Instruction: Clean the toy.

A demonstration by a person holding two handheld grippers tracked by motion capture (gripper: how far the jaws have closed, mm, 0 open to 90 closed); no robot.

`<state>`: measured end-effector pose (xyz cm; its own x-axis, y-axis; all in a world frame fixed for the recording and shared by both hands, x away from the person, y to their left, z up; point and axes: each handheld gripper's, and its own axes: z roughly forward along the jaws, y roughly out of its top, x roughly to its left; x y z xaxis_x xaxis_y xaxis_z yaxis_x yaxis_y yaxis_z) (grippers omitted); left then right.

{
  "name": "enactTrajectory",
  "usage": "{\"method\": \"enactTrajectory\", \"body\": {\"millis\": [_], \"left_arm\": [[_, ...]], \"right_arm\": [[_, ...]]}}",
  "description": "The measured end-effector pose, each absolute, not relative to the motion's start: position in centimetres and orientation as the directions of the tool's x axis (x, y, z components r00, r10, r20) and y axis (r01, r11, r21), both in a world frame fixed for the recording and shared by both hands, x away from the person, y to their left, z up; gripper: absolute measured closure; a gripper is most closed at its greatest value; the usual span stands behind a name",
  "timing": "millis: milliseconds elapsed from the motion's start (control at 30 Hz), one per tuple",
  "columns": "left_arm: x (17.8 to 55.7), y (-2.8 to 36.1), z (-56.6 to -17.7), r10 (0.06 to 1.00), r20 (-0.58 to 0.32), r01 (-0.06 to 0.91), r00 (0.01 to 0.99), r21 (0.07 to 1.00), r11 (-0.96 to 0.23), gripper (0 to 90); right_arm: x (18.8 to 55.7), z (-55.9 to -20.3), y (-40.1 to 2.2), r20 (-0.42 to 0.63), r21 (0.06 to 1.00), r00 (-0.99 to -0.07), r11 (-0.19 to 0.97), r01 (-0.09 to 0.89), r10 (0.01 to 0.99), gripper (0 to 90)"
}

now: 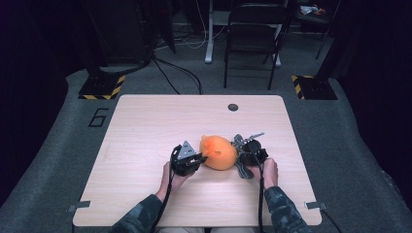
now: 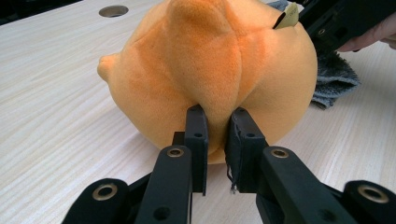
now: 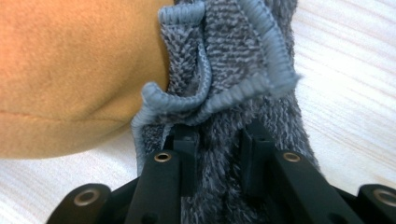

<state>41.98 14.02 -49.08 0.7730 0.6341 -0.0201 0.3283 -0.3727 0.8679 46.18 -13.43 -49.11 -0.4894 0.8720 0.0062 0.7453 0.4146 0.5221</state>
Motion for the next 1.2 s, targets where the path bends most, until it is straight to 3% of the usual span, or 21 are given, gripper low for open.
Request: {"method": "enactTrajectory", "body": {"millis": [167, 367, 600, 800, 1200], "left_arm": [[41.9, 14.0, -49.0, 0.637, -0.012, 0.319, 0.77, 0.873, -0.37, 79.3], [41.8, 13.9, -49.0, 0.632, -0.009, 0.314, 0.775, 0.873, -0.373, 79.2], [41.6, 13.7, -48.9, 0.63, -0.002, 0.307, 0.777, 0.874, -0.376, 79.0], [41.5, 13.7, -48.9, 0.623, -0.003, 0.308, 0.782, 0.871, -0.382, 79.0], [41.6, 13.7, -49.0, 0.622, -0.002, 0.306, 0.783, 0.872, -0.383, 79.0]], "right_arm": [[45.9, -47.3, -14.2, -0.015, 0.545, -0.482, 0.411, 0.731, 0.876, 73.0], [44.9, -42.8, -15.3, 0.037, 0.674, -0.477, 0.33, 0.661, 0.878, 73.4], [42.4, -39.2, -11.6, 0.059, 0.769, -0.607, 0.352, 0.534, 0.793, 73.2], [42.4, -40.9, -8.7, 0.001, 0.741, -0.645, 0.432, 0.514, 0.764, 72.6], [43.6, -42.8, -10.1, -0.043, 0.681, -0.6, 0.463, 0.568, 0.799, 72.0]]}}
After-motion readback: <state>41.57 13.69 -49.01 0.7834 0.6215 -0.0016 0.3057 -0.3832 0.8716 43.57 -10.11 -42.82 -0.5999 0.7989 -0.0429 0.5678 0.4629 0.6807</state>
